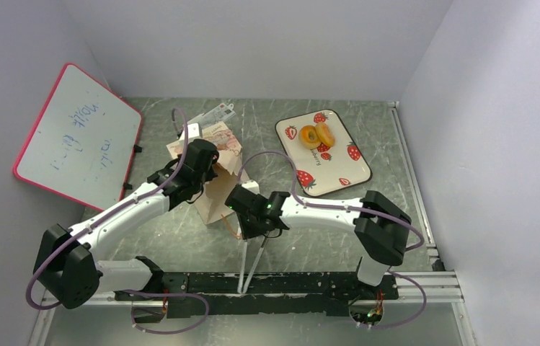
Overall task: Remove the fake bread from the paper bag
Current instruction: Pick up the clamp at the center of the board.
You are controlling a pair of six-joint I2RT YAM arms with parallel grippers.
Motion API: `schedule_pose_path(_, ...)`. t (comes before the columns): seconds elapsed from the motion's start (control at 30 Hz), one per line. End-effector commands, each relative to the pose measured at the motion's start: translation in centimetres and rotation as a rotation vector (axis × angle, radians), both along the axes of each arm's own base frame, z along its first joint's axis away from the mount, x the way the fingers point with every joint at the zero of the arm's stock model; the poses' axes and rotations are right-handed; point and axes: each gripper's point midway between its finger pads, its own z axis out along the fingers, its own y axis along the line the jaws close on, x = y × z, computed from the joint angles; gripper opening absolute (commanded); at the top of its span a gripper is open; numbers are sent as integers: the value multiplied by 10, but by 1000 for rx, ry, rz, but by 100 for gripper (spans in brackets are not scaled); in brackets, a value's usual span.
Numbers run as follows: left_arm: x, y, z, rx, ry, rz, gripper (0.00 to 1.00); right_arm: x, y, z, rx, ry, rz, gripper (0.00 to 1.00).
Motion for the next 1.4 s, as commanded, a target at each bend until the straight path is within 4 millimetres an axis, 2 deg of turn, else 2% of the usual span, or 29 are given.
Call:
schedule_pose_path(0.0, -3, 11, 5, 20, 10, 66, 7, -3, -23, 14, -63, -47, 59, 18)
schedule_pose_path(0.13, 3, 9, 8, 17, 21, 102, 7, 0, -30, 29, -94, -95, 131, 16)
schedule_pose_path(0.4, 22, -16, 11, 29, 41, 130, 7, 2, -43, 49, -162, -155, 310, 13)
schedule_pose_path(0.63, 28, -23, 10, 36, 55, 162, 7, 5, -40, 57, -169, -179, 386, 13)
schedule_pose_path(1.07, 32, -30, 14, 49, 40, 125, 7, 1, -27, 44, -171, -153, 531, 13)
schedule_pose_path(1.2, 32, -34, 15, 47, 28, 78, 7, 5, -25, 34, -192, -159, 551, 13)
schedule_pose_path(1.37, 27, -30, 15, 58, 27, 61, 7, 20, -27, 24, -226, -169, 545, 13)
